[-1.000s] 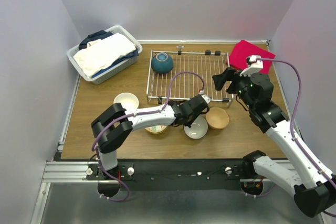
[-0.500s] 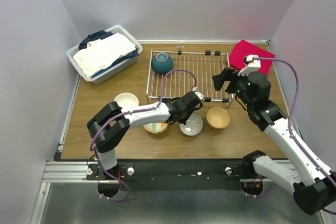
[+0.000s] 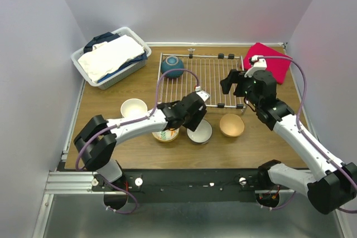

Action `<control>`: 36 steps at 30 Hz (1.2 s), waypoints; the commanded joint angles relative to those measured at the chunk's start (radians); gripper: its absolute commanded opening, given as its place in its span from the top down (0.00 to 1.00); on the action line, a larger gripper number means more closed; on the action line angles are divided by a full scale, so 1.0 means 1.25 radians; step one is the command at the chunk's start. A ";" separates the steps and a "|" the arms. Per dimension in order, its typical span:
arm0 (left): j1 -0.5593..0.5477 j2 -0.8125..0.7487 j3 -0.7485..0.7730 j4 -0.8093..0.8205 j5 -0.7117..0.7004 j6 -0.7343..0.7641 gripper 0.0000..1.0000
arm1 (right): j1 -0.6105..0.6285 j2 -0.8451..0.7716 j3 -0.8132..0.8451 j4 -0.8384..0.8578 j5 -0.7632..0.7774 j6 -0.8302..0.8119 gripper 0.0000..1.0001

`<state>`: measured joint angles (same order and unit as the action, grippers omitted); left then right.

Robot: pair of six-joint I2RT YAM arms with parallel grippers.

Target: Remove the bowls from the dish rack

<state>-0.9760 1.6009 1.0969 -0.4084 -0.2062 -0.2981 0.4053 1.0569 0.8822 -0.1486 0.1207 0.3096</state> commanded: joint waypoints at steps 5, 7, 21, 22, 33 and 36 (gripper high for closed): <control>0.082 -0.139 0.049 -0.046 -0.077 0.084 0.02 | -0.003 0.015 0.050 0.037 -0.013 0.015 0.00; 0.108 -0.155 0.061 -0.044 -0.099 0.124 0.01 | -0.004 0.000 0.049 0.034 -0.007 0.006 0.00; 0.178 0.032 0.232 0.074 -0.263 0.542 0.01 | -0.003 -0.129 0.033 -0.068 0.033 -0.013 0.00; 0.178 0.077 0.252 0.071 -0.268 0.553 0.01 | -0.003 -0.135 0.033 -0.074 0.033 -0.012 0.00; 0.200 0.340 0.480 0.028 -0.350 0.665 0.01 | -0.003 -0.164 0.070 -0.163 0.002 -0.007 0.00; 0.210 0.382 0.504 0.046 -0.364 0.678 0.01 | -0.003 -0.166 0.080 -0.176 -0.006 -0.003 0.00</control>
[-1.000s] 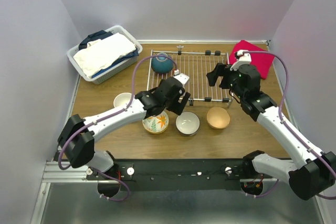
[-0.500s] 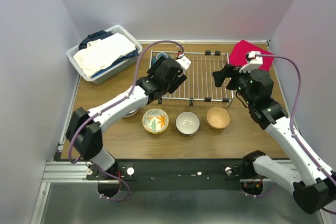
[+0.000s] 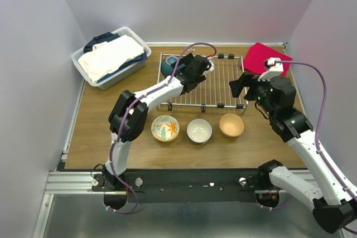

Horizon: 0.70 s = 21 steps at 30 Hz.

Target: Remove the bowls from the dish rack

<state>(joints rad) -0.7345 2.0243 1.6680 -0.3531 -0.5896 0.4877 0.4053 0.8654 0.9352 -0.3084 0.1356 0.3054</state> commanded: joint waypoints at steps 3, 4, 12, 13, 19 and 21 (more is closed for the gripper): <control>0.019 0.080 0.066 0.025 -0.079 0.070 0.01 | -0.004 -0.011 0.046 -0.060 -0.023 0.002 0.00; 0.019 0.101 0.076 0.024 -0.082 0.075 0.01 | -0.003 -0.011 0.048 -0.062 -0.023 0.002 0.00; 0.024 0.171 0.115 0.043 -0.104 0.117 0.01 | -0.002 -0.012 0.056 -0.078 -0.016 -0.004 0.00; 0.027 0.180 0.116 0.047 -0.105 0.120 0.01 | -0.003 -0.011 0.054 -0.080 -0.019 -0.004 0.00; 0.038 0.208 0.121 0.071 -0.126 0.151 0.01 | -0.003 -0.010 0.052 -0.081 -0.024 -0.004 0.00; 0.038 0.208 0.111 0.097 -0.128 0.157 0.01 | -0.003 -0.011 0.051 -0.081 -0.025 -0.005 0.00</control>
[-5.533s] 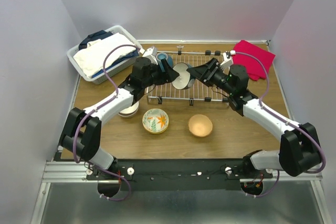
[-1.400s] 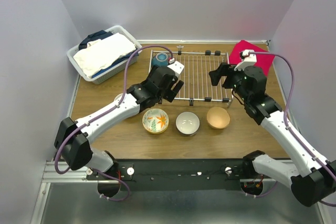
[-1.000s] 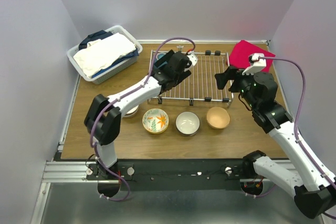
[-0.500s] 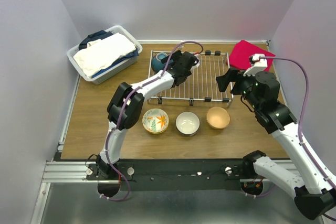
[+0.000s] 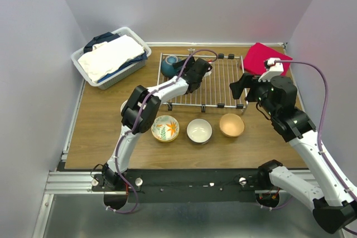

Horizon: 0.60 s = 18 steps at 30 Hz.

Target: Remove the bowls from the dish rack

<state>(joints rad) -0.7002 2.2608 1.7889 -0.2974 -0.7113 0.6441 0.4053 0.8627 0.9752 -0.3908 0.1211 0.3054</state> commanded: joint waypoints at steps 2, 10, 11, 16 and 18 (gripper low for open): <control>0.009 0.021 0.005 0.083 -0.040 0.044 0.01 | -0.003 -0.008 0.020 -0.017 -0.015 -0.005 0.00; 0.009 0.044 0.000 0.154 -0.057 0.068 0.01 | -0.004 -0.004 0.025 -0.022 -0.028 -0.001 0.00; 0.009 0.046 0.002 0.161 -0.054 0.068 0.01 | -0.003 -0.004 0.026 -0.024 -0.028 -0.001 0.00; 0.015 0.075 0.021 0.159 -0.065 0.071 0.01 | -0.003 -0.005 0.029 -0.030 -0.032 0.002 0.00; 0.018 0.079 0.028 0.135 -0.061 0.058 0.01 | -0.002 -0.005 0.030 -0.033 -0.032 0.004 0.00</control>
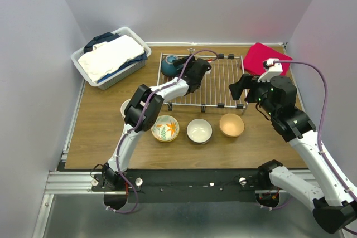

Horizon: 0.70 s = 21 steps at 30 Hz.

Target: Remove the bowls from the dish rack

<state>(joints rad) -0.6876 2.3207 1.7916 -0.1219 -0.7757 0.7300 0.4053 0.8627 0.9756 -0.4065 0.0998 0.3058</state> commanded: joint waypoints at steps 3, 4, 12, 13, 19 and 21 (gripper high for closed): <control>0.009 0.027 0.022 -0.019 0.013 -0.037 0.01 | -0.003 -0.004 0.032 -0.022 -0.012 0.003 0.00; 0.010 0.030 0.023 -0.019 0.012 -0.039 0.01 | -0.003 -0.004 0.032 -0.021 -0.012 0.003 0.00; 0.013 0.043 0.039 -0.014 0.023 -0.048 0.06 | -0.003 0.006 0.026 -0.010 -0.022 0.008 0.00; 0.011 0.041 0.039 -0.015 0.024 -0.051 0.07 | -0.003 0.008 0.026 -0.010 -0.023 0.008 0.00; 0.013 -0.011 0.027 -0.017 0.041 -0.086 0.30 | -0.003 0.009 0.026 -0.003 -0.017 0.003 0.00; 0.010 -0.029 0.025 -0.025 0.049 -0.102 0.42 | -0.003 0.008 0.026 0.004 -0.017 0.004 0.00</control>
<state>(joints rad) -0.6762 2.3394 1.8191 -0.1318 -0.7727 0.6796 0.4053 0.8722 0.9806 -0.4091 0.0879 0.3061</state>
